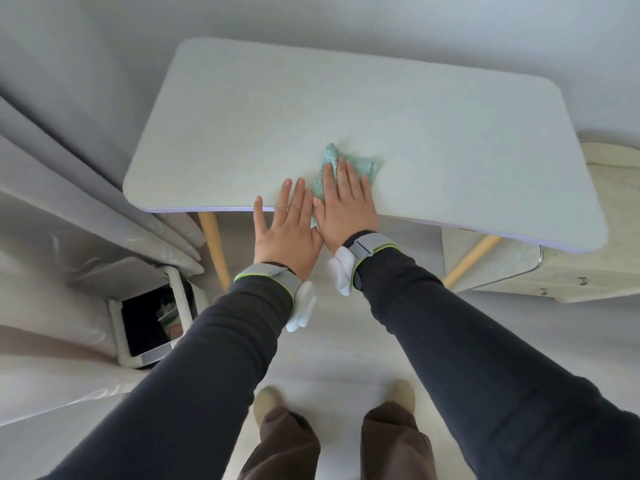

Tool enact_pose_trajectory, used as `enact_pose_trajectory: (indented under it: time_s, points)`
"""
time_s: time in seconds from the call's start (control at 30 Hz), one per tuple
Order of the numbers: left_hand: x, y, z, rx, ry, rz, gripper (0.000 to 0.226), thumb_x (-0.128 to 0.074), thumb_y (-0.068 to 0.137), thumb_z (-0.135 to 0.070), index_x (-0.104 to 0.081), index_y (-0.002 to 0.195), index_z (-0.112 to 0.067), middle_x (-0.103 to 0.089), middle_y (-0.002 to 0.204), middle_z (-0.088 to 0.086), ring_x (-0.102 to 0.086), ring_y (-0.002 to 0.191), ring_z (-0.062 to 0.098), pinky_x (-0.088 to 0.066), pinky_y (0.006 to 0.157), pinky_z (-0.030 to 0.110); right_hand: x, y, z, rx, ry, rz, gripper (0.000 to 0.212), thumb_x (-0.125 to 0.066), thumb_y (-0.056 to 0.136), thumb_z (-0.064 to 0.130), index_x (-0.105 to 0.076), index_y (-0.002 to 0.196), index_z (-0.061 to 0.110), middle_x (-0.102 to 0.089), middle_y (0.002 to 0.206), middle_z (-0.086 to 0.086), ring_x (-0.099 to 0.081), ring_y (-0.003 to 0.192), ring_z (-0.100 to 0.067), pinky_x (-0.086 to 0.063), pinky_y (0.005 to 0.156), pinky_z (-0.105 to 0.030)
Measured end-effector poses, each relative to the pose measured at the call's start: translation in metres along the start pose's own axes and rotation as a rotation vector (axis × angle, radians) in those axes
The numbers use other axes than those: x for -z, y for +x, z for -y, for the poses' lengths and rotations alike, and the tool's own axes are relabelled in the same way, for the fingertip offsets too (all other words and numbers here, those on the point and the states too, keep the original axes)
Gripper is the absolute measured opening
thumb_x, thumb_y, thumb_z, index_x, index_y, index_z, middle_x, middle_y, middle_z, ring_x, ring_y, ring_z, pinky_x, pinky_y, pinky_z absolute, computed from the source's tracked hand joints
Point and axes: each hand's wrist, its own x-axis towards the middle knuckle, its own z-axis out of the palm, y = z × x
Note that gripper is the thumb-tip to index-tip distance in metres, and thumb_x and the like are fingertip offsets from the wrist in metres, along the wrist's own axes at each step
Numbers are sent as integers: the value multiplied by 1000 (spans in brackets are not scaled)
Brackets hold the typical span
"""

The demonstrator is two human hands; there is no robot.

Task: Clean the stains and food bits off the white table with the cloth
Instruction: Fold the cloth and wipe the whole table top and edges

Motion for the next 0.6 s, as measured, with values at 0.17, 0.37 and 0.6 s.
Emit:
enact_pose_trajectory:
  time_s: [0.17, 0.37, 0.6]
  points:
    - [-7, -11, 75, 81, -3, -18, 58, -13, 100, -38, 3, 152, -18, 14, 160, -6, 17, 147, 14, 8, 117, 53, -12, 14, 78, 60, 1, -5, 62, -21, 101, 39, -1, 152, 11, 4, 161, -12, 4, 150, -22, 5, 121, -41]
    - [-15, -23, 141, 182, -4, -46, 59, -15, 100, -37, 3, 152, -17, 12, 160, -5, 14, 148, 13, 6, 117, 52, -25, 28, 148, 139, -3, 17, 63, -21, 100, 39, -1, 152, 11, 5, 161, -12, 5, 149, -22, 5, 121, -41]
    - [-26, -35, 201, 308, -67, -70, 59, -19, 99, -32, 2, 152, -18, 10, 161, -6, 11, 148, 11, 5, 117, 50, -35, 39, 216, 235, -6, 18, 62, -23, 100, 38, -3, 152, 12, 2, 161, -11, 3, 150, -21, 4, 121, -40]
